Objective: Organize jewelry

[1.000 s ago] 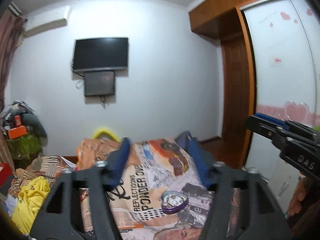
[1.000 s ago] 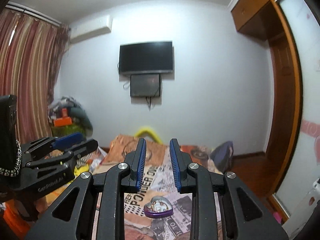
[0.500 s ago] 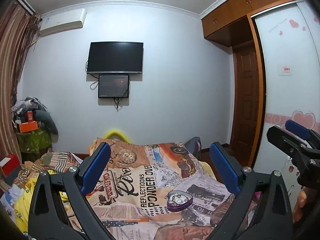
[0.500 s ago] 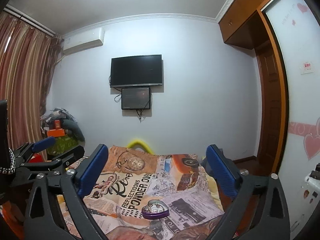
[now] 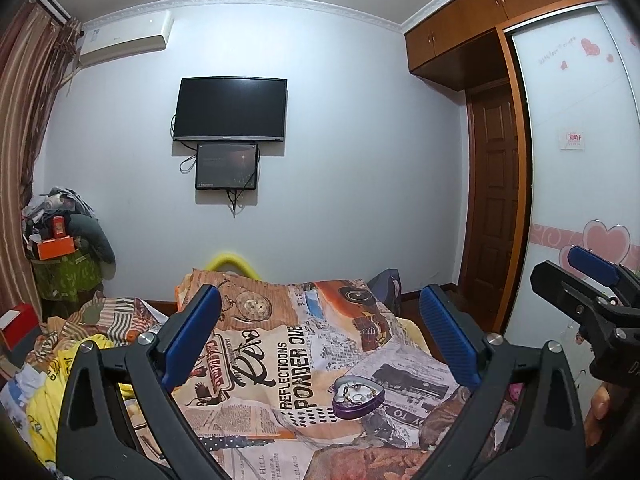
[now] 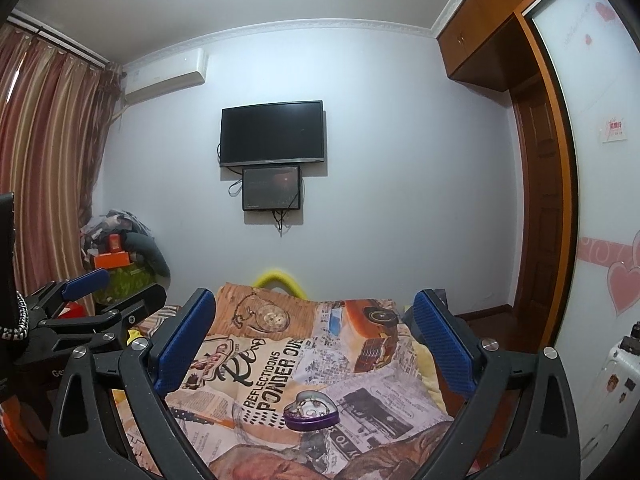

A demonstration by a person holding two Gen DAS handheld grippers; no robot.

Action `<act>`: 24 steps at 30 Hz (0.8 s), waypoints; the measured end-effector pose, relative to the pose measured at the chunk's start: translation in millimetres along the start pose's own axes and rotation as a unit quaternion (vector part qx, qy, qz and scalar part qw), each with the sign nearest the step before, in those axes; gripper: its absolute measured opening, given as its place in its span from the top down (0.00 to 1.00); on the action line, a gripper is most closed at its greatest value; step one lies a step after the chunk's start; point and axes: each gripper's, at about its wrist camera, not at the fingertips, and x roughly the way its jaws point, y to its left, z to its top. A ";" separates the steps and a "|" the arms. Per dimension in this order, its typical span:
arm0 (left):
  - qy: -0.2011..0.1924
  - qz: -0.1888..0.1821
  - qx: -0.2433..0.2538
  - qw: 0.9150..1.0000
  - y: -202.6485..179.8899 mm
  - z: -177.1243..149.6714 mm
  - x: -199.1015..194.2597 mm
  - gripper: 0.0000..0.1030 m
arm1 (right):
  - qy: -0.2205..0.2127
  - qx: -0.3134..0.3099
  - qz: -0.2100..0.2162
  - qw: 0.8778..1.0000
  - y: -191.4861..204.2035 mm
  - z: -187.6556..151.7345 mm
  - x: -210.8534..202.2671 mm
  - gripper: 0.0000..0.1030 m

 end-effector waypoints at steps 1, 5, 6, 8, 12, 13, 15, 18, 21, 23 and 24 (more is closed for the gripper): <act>0.001 0.000 0.000 1.000 0.0 -0.3 0.4 0.02 | 0.001 0.000 0.000 1.000 -0.4 0.9 0.2 0.04; 0.000 0.003 0.001 1.000 -0.7 -1.4 0.9 0.00 | 0.003 0.002 -0.001 1.000 -1.7 1.6 -0.8 0.04; 0.001 0.003 0.001 1.000 -1.1 -1.7 1.4 0.00 | 0.004 0.003 -0.001 1.000 -2.2 2.1 -1.0 0.04; 0.002 0.003 0.001 1.000 -0.4 -2.4 2.1 0.00 | 0.006 0.004 -0.001 1.000 -2.0 1.8 -0.3 0.04; 0.005 0.004 -0.002 1.000 0.3 -3.6 3.5 0.00 | 0.009 0.005 -0.002 1.000 -2.6 3.0 -0.4 0.04; 0.006 0.005 -0.003 1.000 0.6 -3.8 3.7 0.00 | 0.009 0.005 -0.003 1.000 -3.1 3.6 -0.4 0.04; 0.007 0.006 -0.004 1.000 0.4 -3.6 3.9 0.00 | 0.010 0.006 -0.003 1.000 -4.2 4.0 -0.2 0.04; 0.008 0.006 -0.006 1.000 -0.1 -3.8 4.3 0.00 | 0.013 0.008 -0.003 1.000 -4.8 4.0 -0.1 0.04; 0.010 0.006 -0.007 1.000 0.4 -4.0 4.3 0.00 | 0.014 0.008 -0.004 1.000 -4.9 3.4 0.0 0.04; 0.011 0.006 -0.006 1.000 0.2 -3.7 4.3 0.00 | 0.014 0.009 -0.004 1.000 -5.3 4.0 0.2 0.04; 0.011 0.005 -0.006 1.000 0.1 -3.6 4.3 0.00 | 0.015 0.009 -0.004 1.000 -5.3 4.8 0.5 0.04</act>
